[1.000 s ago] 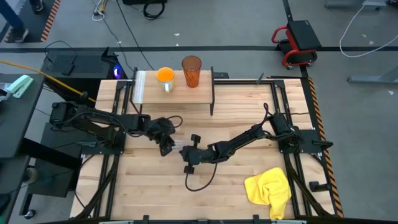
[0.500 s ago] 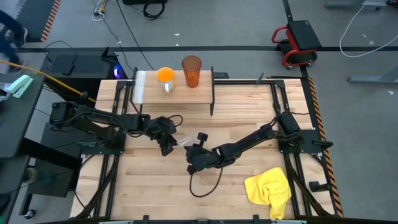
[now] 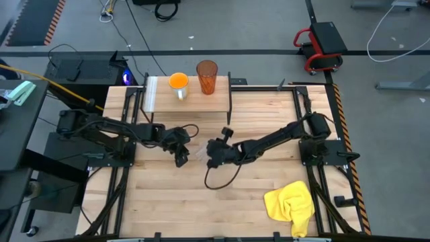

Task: Stack small to large cups/mugs on shelf
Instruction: Put the transparent mug on the shelf

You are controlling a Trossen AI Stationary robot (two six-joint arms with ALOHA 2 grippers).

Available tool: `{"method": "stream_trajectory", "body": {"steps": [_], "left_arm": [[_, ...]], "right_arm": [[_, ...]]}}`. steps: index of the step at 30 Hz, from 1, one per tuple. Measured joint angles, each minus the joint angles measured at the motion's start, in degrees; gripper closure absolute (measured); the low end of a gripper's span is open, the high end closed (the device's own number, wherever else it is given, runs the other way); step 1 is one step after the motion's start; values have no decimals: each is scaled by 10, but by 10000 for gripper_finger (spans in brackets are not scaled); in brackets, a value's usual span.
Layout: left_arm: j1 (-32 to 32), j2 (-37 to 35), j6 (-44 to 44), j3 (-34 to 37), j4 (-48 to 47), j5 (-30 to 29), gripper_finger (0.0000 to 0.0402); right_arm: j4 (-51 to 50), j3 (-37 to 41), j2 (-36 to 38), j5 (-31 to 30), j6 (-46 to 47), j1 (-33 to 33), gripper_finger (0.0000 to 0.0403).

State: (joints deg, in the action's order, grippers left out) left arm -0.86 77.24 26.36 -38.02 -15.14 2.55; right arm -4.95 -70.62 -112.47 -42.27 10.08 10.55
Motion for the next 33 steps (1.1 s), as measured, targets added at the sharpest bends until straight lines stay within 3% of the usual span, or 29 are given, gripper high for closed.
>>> {"method": "stream_trajectory", "body": {"steps": [13, 24, 33], "left_arm": [[14, 65, -1, 0, 84, 35, 325], [-7, 69, -20, 0, 125, 33, 332], [-13, 69, -31, 0, 152, 33, 328]], "right_arm": [[28, 73, 41, 48, 32, -19, 398], [59, 73, 38, 100, 25, -18, 398], [36, 73, 37, 102, 47, -22, 398]]}}
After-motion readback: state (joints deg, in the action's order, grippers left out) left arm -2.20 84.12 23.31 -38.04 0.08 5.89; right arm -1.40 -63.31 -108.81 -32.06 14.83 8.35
